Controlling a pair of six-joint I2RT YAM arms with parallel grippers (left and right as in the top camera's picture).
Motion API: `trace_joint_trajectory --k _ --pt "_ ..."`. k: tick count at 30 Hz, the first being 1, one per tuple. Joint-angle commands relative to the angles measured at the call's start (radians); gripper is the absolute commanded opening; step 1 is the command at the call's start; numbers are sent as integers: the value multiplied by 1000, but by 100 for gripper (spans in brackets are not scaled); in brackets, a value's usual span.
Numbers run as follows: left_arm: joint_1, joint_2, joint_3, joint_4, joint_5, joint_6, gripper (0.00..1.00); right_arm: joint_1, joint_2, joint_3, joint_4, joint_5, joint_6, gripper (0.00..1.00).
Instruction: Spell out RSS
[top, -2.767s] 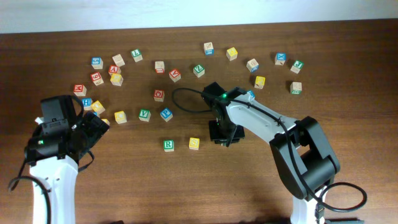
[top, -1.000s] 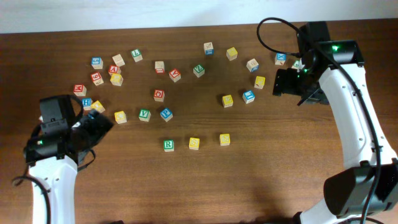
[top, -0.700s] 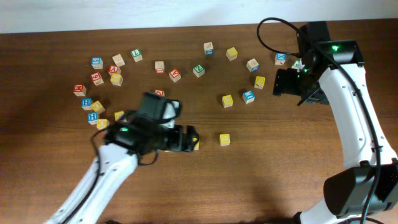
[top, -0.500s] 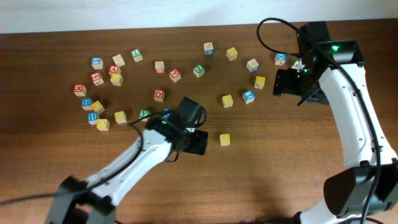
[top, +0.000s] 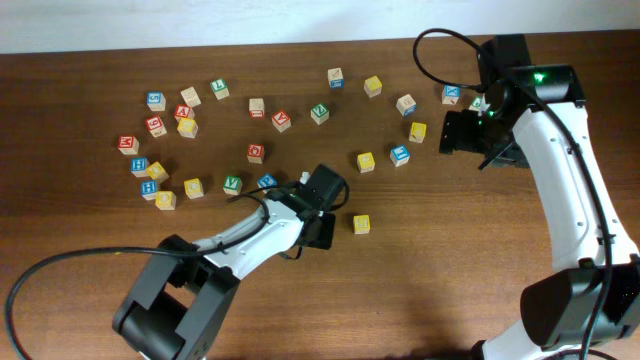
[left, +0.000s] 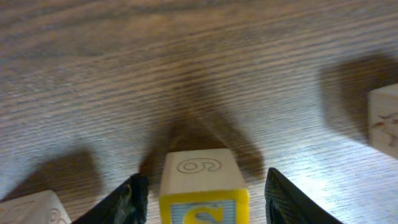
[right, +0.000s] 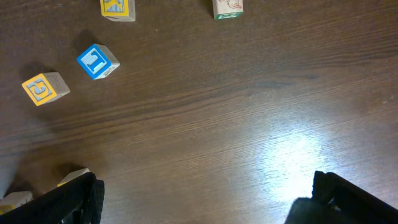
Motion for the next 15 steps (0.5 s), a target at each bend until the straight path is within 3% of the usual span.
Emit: trace_joint_trajectory --k 1,10,15 --pt "-8 15 8 3 -11 -7 43 -2 5 5 0 12 -6 98" --pt "-8 15 43 -22 -34 -7 24 -2 5 5 0 12 -7 98" --pt "-8 15 45 -42 37 -37 23 -2 5 5 0 12 -7 98"
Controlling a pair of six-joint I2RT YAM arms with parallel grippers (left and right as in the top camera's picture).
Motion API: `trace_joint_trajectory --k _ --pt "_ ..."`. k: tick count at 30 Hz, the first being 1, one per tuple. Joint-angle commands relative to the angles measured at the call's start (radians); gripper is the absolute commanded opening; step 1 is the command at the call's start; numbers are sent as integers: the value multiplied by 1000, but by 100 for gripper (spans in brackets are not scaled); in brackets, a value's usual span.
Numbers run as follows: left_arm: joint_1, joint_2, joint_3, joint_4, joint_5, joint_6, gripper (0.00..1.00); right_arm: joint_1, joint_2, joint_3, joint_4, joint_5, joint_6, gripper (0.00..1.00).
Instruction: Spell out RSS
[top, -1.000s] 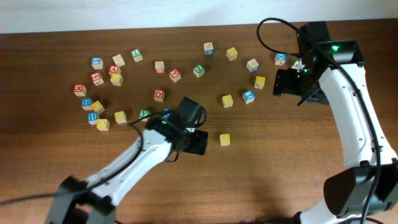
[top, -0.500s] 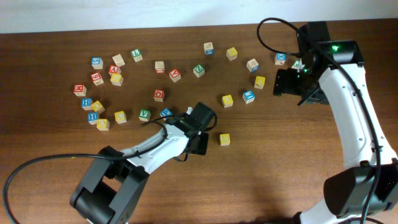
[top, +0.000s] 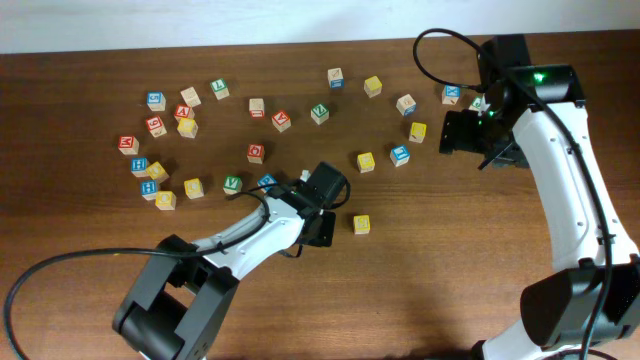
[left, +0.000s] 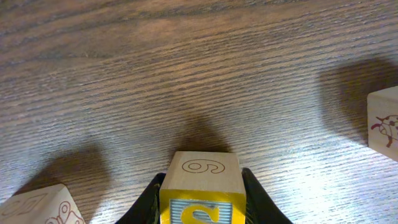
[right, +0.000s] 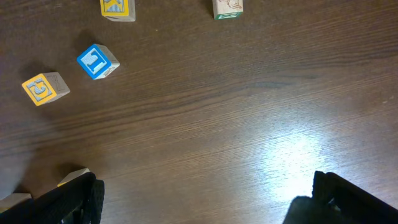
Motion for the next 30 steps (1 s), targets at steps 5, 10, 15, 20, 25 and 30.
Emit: trace_joint_trajectory --k 5,10,15,20,25,30 --pt "-3 11 36 34 199 -281 24 -2 5 5 0 12 -6 98" --pt "-22 11 36 95 118 -280 24 -2 5 5 0 12 -6 98" --pt "-115 11 36 107 -42 -298 24 -2 5 5 0 12 -7 98" --pt "-114 11 36 109 -94 -314 24 -2 5 5 0 12 -6 98" --pt "-115 11 36 118 -106 -329 25 -2 5 5 0 12 -7 98" --pt "-116 47 36 117 -64 -332 27 -2 5 5 0 12 -7 98"
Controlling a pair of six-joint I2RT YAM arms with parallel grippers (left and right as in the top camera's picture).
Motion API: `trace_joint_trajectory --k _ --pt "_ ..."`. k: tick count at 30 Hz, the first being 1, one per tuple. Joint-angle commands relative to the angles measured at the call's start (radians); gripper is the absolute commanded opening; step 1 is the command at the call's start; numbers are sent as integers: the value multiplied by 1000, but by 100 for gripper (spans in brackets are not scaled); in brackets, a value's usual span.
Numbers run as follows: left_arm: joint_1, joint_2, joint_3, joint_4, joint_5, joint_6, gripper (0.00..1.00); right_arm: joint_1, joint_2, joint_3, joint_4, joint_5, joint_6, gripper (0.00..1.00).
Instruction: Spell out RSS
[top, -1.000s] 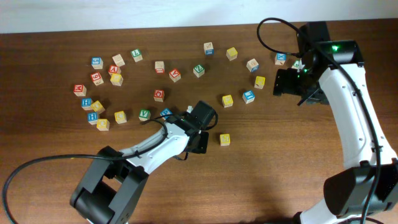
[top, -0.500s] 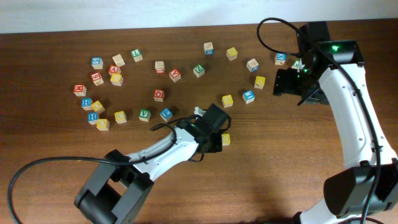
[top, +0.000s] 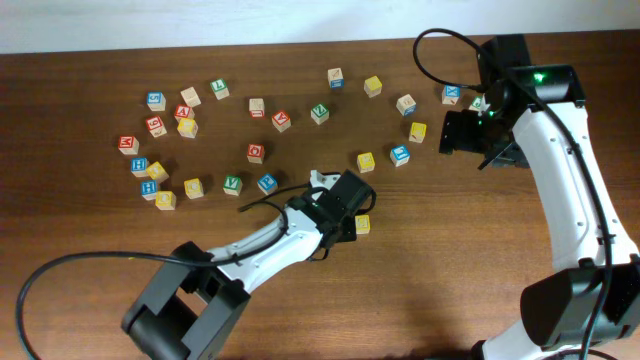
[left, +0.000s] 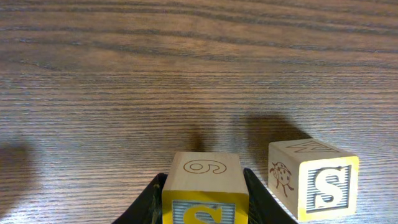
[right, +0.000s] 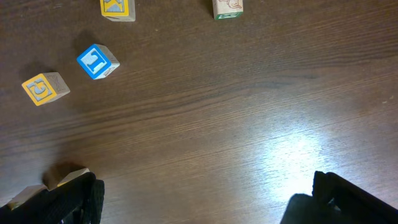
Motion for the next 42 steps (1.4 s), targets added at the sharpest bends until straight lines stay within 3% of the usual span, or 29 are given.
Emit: trace_joint_trajectory --k 1,7,12,16,20,24,26,32,35,38,42 --pt "-2 54 17 2 43 -13 27 -2 5 5 0 12 -6 98" --pt "-3 58 18 3 80 -13 28 -2 5 5 0 12 -7 98" --pt "-3 58 18 3 78 -13 38 -2 5 5 0 12 -6 98" --pt "0 58 33 3 74 -13 29 -2 5 5 0 12 -7 98" --pt "0 58 33 3 48 -13 29 -2 5 5 0 12 -7 98" --pt "0 58 33 2 48 -13 37 -2 5 5 0 12 -6 98" --pt "0 58 35 3 48 -13 30 -2 5 5 0 12 -6 98" --pt "0 58 39 19 33 -13 29 -2 5 5 0 12 -6 98" --pt "0 58 39 17 21 -13 30 -2 5 5 0 12 -6 98" --pt "0 58 39 17 22 -13 39 -2 5 5 0 12 -6 98" --pt "0 57 69 -11 26 -13 40 -2 5 5 0 12 -6 98"
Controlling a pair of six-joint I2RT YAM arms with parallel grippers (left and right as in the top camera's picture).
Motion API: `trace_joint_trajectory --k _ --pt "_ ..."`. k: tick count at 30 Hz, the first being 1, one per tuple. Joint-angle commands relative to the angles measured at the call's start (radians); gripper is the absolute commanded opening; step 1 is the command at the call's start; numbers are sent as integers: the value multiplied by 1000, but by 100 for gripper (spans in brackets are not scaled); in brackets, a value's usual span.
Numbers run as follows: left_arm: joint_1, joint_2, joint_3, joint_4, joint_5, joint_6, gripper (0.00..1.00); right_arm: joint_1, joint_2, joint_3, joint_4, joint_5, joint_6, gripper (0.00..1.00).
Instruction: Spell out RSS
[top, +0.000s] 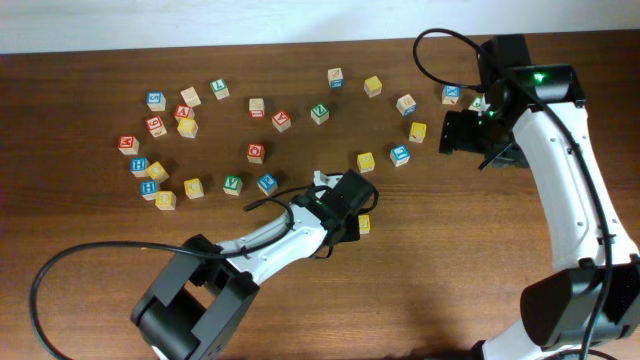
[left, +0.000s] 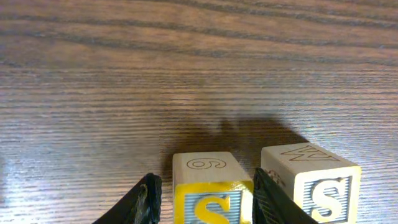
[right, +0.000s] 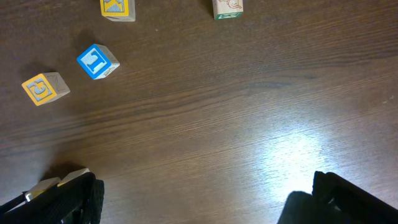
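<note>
A wooden block with a yellow S in a yellow frame stands on the table between the fingers of my left gripper. The jaws are open, with a gap showing on each side of the block. Just to its right stands a second S block, seen from overhead as a yellow block beside my left gripper. My right gripper hangs open over bare table at the back right, holding nothing.
Several letter blocks lie scattered across the far half of the table, with a cluster at the left and a red one near the middle. A blue block and a yellow block lie under the right arm.
My left gripper was shut on the S block beside the second S block. Now its jaws are open and the block stands on the table close to that block. The right arm has not moved.
My left gripper stood open around the S block near the table's middle. Then it was shut on it. Then it held the block further right, beside another S block. Now the block is let go there. The right gripper stayed open and still.
</note>
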Motion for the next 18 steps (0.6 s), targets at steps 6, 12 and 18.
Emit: trace_joint_trajectory --k 6,12,18 --pt "35 -1 176 -197 -19 -1 53 -2 5 5 0 12 -7 98" --pt "251 -259 304 -492 -38 152 57 -2 5 5 0 12 -7 98" --pt "396 -269 90 -608 51 258 68 -2 5 5 0 12 -7 98"
